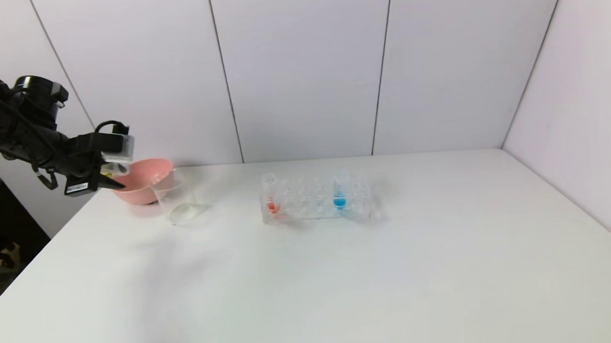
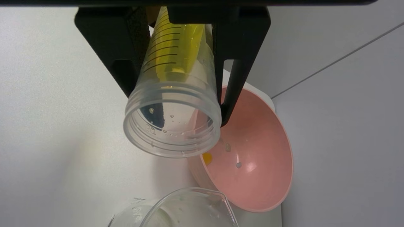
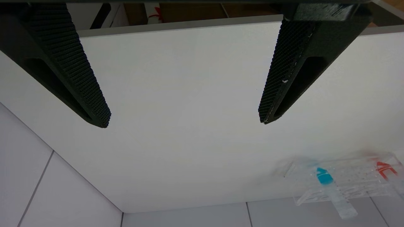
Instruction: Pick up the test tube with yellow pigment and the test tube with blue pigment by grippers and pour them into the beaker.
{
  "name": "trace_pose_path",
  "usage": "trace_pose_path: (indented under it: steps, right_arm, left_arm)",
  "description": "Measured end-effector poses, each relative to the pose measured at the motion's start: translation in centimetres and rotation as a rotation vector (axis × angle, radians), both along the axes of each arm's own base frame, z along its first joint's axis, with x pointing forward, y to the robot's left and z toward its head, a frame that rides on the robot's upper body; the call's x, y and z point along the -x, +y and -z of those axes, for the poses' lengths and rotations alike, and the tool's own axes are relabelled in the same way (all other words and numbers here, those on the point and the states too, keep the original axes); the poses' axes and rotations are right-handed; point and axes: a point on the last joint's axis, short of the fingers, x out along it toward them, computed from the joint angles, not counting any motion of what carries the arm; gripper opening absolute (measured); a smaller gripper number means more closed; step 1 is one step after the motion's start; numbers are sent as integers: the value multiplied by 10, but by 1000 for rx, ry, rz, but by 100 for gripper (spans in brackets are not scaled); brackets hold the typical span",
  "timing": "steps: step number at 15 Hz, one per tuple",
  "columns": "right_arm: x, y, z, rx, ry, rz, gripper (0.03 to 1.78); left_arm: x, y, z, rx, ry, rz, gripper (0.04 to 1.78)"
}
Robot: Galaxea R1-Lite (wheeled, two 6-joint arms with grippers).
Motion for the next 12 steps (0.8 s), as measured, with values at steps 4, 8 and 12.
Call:
trace_pose_path:
  steps: [4, 8, 12]
  right_arm:
    - [0, 0, 0, 0, 0, 0, 171]
    - [0, 0, 0, 0, 0, 0, 171]
    - [0, 0, 0, 0, 0, 0, 171]
  left_arm:
    - [-6, -8, 5, -3, 10, 2, 54]
    - [-10, -11, 11, -29, 33, -40, 54]
    - [-12, -13, 15, -36, 50, -69, 54]
